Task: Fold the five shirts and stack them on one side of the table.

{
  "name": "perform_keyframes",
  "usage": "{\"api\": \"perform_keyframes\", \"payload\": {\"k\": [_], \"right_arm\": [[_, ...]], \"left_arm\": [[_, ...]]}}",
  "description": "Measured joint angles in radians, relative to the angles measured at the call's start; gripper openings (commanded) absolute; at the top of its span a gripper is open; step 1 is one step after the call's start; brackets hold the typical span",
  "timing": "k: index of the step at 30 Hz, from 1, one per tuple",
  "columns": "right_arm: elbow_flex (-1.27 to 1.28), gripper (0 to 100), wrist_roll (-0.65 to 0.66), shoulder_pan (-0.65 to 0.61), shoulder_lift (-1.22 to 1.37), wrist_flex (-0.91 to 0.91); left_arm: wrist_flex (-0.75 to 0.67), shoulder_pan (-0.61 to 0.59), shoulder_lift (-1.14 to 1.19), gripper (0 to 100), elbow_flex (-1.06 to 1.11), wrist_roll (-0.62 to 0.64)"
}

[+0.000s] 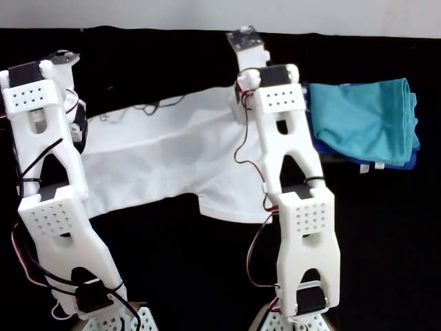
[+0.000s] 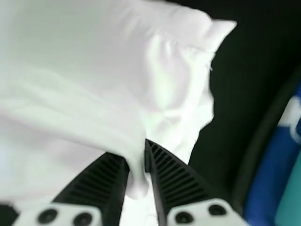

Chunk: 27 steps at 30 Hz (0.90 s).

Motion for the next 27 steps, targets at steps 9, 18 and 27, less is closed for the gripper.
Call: {"api": "perform_keyframes", "payload": {"k": [9,18,27], "right_arm": [[-0.13,0.5,-0.002,-0.011,-0.002,0.213],[0.026,0.5,-0.046,-0.011,-0.132,0.221],[0.526,0.5,-0.049,-0.002,-0.468,0.15]], "left_arm": [[0.009,-0.08,-0.06,1,0.16,-0.044],[0.009,-0.087,-0.278,1,0.43,-0.137],[0.009,-0.097,-0.285,1,0.525,-0.164]]}}
